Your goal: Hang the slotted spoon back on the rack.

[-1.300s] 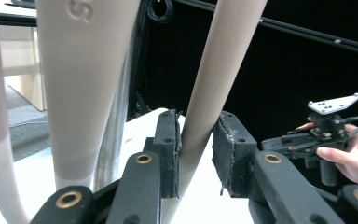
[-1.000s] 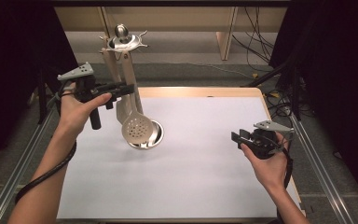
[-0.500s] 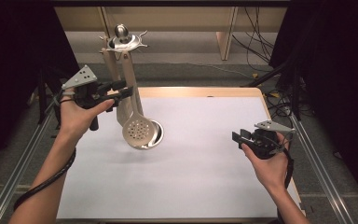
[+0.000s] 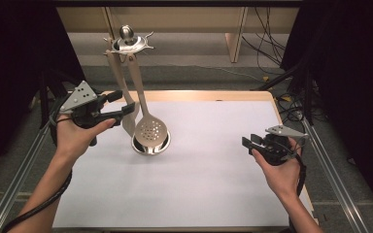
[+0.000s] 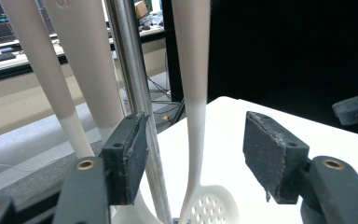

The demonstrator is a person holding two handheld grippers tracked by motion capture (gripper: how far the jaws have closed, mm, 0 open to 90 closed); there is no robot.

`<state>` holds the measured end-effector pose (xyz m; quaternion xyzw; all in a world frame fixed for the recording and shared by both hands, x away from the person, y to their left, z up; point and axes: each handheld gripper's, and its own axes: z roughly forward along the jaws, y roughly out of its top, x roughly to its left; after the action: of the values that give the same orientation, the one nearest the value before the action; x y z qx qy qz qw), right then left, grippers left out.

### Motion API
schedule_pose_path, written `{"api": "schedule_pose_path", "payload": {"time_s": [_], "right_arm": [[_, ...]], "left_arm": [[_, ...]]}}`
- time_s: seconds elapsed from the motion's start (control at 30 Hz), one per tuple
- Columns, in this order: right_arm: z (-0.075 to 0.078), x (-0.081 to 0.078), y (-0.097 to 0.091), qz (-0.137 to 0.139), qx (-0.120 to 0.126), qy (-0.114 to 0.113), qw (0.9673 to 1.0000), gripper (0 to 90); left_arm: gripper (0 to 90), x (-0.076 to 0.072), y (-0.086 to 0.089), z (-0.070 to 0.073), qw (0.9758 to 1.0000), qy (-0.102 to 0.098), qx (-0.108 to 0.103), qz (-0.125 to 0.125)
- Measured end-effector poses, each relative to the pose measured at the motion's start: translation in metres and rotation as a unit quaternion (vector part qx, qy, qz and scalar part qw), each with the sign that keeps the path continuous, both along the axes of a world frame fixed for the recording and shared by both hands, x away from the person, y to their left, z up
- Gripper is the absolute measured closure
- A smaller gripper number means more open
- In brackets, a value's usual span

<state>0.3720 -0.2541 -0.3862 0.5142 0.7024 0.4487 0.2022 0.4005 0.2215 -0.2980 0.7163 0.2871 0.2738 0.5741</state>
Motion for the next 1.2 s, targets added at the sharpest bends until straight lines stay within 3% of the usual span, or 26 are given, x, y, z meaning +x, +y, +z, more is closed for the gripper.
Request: {"api": "schedule_pose_path", "payload": {"time_s": [0.4,0.43,0.53,0.57,0.77,0.83,0.9,0.93,1.03,1.2], "right_arm": [[0.000,0.000,0.000,0.000,-0.002,-0.001,1.0000,60.0],[-0.001,0.002,-0.003,0.010,-0.009,-0.010,0.9999,60.0],[0.000,0.000,0.001,-0.001,0.003,0.002,1.0000,59.9],[0.000,0.000,0.000,-0.002,-0.006,0.003,1.0000,59.9],[0.000,0.000,0.001,-0.003,-0.004,0.004,1.0000,59.8],[-0.001,0.000,0.002,-0.004,-0.004,0.006,1.0000,59.8],[-0.002,0.001,0.002,-0.004,-0.011,0.000,0.9999,59.8],[-0.001,0.000,0.002,-0.004,-0.006,0.011,0.9999,59.8],[-0.001,0.000,0.002,0.000,0.003,0.009,1.0000,59.8],[-0.003,0.002,0.000,0.006,-0.017,-0.005,0.9998,59.8]], "left_arm": [[37.9,-0.019,0.007,-0.016,0.9998,-0.004,-0.001,0.020],[38.0,-0.020,0.008,-0.017,0.9998,-0.004,0.000,0.022],[38.2,-0.024,0.010,-0.024,0.9997,-0.003,-0.001,0.022],[38.2,-0.027,0.011,-0.029,0.9997,-0.001,-0.002,0.022],[38.4,-0.033,0.013,-0.043,0.9998,0.000,0.007,0.018],[38.5,-0.037,0.014,-0.049,0.9996,0.013,0.008,0.023],[38.6,-0.037,0.015,-0.054,0.9997,0.006,0.015,0.018],[38.9,-0.040,0.016,-0.059,0.9997,0.007,0.017,0.019],[38.9,-0.042,0.017,-0.067,0.9998,0.007,0.010,0.017],[39.0,-0.048,0.016,-0.084,0.9995,0.019,0.015,0.019]]}}
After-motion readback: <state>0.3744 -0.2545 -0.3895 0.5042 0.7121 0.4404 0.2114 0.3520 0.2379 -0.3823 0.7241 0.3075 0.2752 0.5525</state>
